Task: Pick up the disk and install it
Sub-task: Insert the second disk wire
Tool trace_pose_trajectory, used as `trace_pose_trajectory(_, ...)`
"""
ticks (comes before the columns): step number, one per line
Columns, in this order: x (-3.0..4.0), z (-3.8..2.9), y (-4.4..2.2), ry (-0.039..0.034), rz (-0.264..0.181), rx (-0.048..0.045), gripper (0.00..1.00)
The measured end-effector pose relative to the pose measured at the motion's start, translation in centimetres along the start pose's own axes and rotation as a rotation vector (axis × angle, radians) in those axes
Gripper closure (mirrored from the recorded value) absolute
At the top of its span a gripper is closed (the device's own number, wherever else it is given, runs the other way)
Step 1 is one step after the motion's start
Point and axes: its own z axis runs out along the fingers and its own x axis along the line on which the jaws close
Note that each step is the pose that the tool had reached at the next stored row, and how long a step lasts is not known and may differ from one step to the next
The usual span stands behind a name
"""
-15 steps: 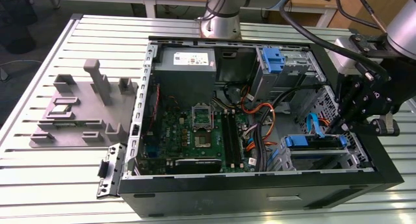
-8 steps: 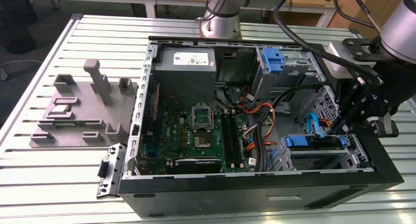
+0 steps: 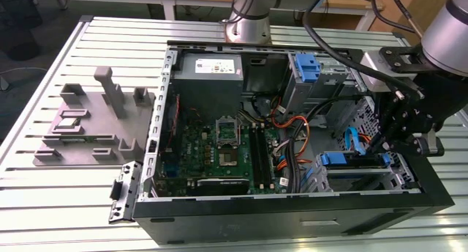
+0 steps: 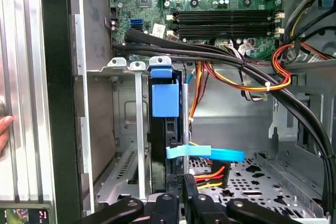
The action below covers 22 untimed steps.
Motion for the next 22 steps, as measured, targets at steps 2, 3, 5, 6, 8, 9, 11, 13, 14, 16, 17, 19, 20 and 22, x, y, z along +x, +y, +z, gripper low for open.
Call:
trace_pose_trajectory(2, 0.03, 0.11, 0.12, -0.0003, -0.004, 0.0001, 0.84)
trace_pose_trajectory(3, 0.05, 0.13, 0.18, -0.0006, -0.006, 0.0005, 0.84)
trace_pose_trajectory(5, 0.10, 0.16, 0.29, -0.0012, -0.010, 0.0014, 0.84)
trace_pose_trajectory(6, 0.16, 0.18, 0.34, -0.0018, -0.011, 0.0019, 0.84)
trace_pose_trajectory(8, 0.29, 0.18, 0.47, -0.0021, -0.013, 0.0032, 0.84)
trace_pose_trajectory(9, 0.33, 0.21, 0.52, -0.0025, -0.014, 0.0037, 0.84)
trace_pose_trajectory(11, 0.34, 0.25, 0.59, -0.0028, -0.017, 0.0044, 0.84)
trace_pose_trajectory(13, 0.34, 0.33, 0.63, -0.0035, -0.020, 0.0052, 0.84)
trace_pose_trajectory(14, 0.34, 0.37, 0.66, -0.0036, -0.021, 0.0055, 0.84)
trace_pose_trajectory(16, 0.35, 0.40, 0.69, -0.0036, -0.024, 0.0056, 0.84)
trace_pose_trajectory(17, 0.35, 0.40, 0.69, -0.0036, -0.024, 0.0056, 0.84)
trace_pose_trajectory(19, 0.35, 0.41, 0.69, -0.0037, -0.024, 0.0056, 0.84)
trace_pose_trajectory(20, 0.34, 0.45, 0.70, -0.0040, -0.024, 0.0056, 0.84)
trace_pose_trajectory(22, 0.34, 0.55, 0.70, -0.0038, -0.024, 0.0056, 0.84)
